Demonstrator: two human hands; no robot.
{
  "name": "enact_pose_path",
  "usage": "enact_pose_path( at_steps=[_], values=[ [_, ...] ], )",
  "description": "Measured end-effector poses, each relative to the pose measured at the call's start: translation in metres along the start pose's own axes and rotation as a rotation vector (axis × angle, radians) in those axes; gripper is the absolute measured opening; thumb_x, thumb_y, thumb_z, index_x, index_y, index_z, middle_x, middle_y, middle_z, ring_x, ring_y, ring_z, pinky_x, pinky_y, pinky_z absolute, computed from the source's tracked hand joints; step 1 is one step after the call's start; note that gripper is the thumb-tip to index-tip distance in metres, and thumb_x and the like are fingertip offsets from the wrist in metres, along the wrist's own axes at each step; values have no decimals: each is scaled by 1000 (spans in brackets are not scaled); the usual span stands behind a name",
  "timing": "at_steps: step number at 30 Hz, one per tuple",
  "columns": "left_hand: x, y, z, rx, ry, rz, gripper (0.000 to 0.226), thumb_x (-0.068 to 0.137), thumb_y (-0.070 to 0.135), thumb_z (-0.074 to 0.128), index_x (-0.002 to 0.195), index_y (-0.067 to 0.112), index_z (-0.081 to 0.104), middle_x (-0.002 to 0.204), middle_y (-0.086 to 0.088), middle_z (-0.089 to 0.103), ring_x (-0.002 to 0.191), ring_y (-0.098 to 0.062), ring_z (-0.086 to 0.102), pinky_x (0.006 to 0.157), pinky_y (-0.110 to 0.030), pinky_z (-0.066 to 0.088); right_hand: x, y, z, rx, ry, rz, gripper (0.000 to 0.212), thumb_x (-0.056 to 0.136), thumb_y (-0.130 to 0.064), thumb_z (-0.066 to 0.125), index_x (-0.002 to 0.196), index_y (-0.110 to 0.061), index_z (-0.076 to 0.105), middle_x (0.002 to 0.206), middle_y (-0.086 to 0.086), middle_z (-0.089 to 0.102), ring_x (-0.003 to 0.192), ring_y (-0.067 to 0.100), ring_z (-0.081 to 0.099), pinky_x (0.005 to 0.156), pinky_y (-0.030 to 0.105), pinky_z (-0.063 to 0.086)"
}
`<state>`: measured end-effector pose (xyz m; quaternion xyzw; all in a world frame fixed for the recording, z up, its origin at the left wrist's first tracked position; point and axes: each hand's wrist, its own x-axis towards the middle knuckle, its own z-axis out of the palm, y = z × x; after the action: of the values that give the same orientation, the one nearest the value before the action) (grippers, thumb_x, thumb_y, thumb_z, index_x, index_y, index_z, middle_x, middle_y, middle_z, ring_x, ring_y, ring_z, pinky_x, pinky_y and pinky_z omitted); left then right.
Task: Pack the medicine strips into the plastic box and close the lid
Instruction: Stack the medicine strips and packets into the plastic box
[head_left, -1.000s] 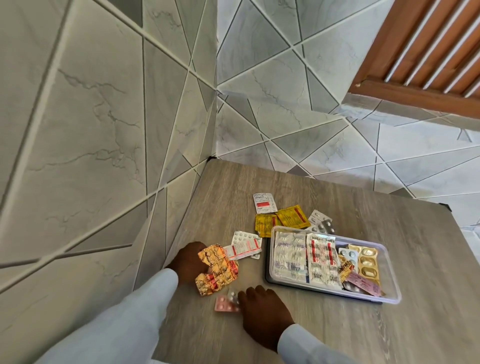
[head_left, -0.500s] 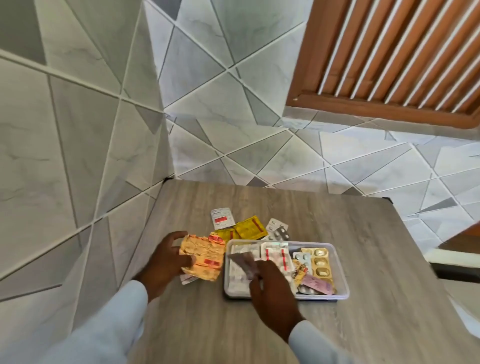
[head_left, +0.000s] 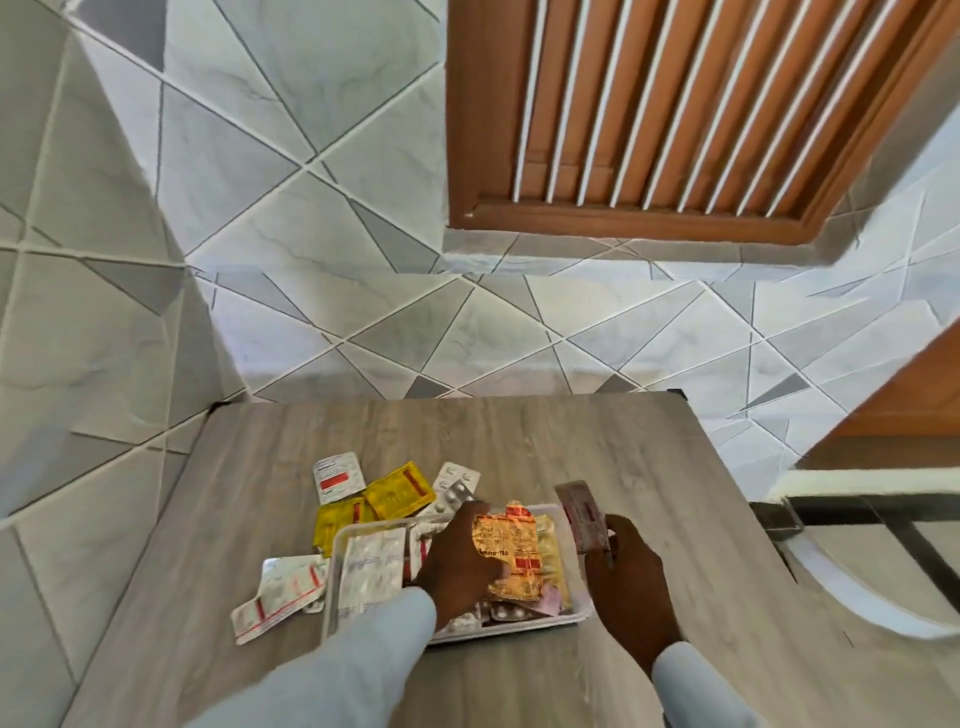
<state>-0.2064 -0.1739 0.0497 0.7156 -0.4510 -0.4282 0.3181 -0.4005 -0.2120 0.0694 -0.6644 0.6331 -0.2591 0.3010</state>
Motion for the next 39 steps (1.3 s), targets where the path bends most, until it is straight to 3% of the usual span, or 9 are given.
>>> enact_pose_path(
  at_steps=[4,7,10,17,22,26,29,32,39],
  values=[
    [7,8,16,683,33,100,51,91,36,52,140,31,38,152,-5,28,135,-27,38,107,-39,39,10,9,-2,30,-102,18,24,93,-27,52,116,-24,55,83,-9,67,72,12,67,70,36,57],
    [12,5,19,935,-37,138,41,92,33,51,131,22,51,152,-10,27,134,-31,35,105,-43,38,14,9,4,55,-228,29,27,93,-15,54,119,-21,54,87,-10,61,72,-1,60,58,7,46],
    [14,-7,22,1078,-111,197,45,94,33,48,137,21,47,157,-8,19,142,-33,21,116,-47,20,17,9,16,46,-348,73,35,93,-12,55,127,-19,50,100,1,65,73,1,59,52,5,44],
    [13,-19,-4,1019,59,281,34,93,29,41,123,23,55,134,-8,47,121,-31,44,101,-45,39,17,-2,40,-246,-340,26,42,93,-25,52,135,-25,47,129,2,59,112,20,59,94,32,50],
    [3,-24,-31,951,42,439,20,52,34,83,63,26,70,70,11,62,70,-11,60,69,-22,41,6,-12,45,-543,-264,-184,37,97,-31,45,133,-22,45,132,2,50,117,20,49,95,32,44],
    [-8,-39,-46,753,132,403,14,85,26,56,91,25,69,100,3,61,95,-16,55,80,-25,44,-9,-9,46,-676,-320,-201,41,94,-44,47,130,-25,45,129,-1,52,116,19,46,95,31,42],
    [-15,-48,-59,683,142,415,30,80,35,41,84,32,70,86,11,62,82,-10,62,75,-21,47,-16,-10,52,-703,-342,-192,42,93,-47,50,127,-23,46,127,-1,53,114,19,49,91,30,44],
    [-18,-60,-84,580,202,360,43,80,43,32,92,26,70,94,3,65,91,-19,60,82,-33,49,-17,-14,56,-725,-320,-191,36,93,-46,48,121,-23,52,122,-1,58,110,19,54,87,31,47],
    [-20,-126,-181,385,369,-17,20,86,14,60,103,23,64,112,-7,60,109,-26,56,94,-35,44,-7,-44,63,-705,-178,-208,33,95,-46,42,113,-24,58,116,-1,64,107,19,59,82,32,48]
  ],
)
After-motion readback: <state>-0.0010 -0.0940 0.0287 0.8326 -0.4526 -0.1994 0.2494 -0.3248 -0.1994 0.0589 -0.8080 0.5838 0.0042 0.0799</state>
